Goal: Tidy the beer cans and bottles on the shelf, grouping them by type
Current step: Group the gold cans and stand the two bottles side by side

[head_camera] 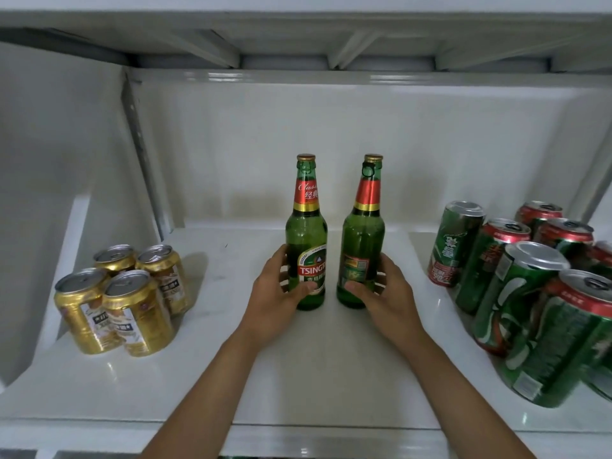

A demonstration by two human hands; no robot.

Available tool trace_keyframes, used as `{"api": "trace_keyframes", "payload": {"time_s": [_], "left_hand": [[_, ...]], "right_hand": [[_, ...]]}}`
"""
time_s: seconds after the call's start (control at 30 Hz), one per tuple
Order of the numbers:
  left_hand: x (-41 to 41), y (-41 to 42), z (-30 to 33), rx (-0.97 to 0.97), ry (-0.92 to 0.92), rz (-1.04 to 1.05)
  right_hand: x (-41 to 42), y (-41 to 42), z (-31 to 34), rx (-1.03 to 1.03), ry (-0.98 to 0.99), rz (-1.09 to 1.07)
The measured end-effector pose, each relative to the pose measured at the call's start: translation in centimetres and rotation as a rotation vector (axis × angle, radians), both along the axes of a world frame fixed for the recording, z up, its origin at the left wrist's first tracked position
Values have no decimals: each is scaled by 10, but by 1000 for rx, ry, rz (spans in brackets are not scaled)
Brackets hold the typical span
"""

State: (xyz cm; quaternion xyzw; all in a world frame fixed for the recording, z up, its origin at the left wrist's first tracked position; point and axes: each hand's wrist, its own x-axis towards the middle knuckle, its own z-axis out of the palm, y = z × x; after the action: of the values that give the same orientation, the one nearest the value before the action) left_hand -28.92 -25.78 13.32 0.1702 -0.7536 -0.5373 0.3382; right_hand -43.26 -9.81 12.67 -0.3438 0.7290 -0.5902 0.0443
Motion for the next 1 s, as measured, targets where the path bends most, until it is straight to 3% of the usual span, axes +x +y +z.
{"api": "trace_keyframes", "payload": {"time_s": [0.23,0.5,0.73,0.9,1.0], "left_hand": [[5,-9,-3,60,-15,-194],[-4,-3,-11,17,-31,-8],[0,-6,-11,33,-35,-69],[3,0,-7,46,-34,-80],[3,1,-6,20,-55,-19]], "right_hand": [[-10,9,-1,-12,-121,178],[0,-7,6,-47,-56,5],[-17,11,6,-85,-349,290],[11,-5,9,-48,-141,25],[3,0,9,-41,-180,52]]}}
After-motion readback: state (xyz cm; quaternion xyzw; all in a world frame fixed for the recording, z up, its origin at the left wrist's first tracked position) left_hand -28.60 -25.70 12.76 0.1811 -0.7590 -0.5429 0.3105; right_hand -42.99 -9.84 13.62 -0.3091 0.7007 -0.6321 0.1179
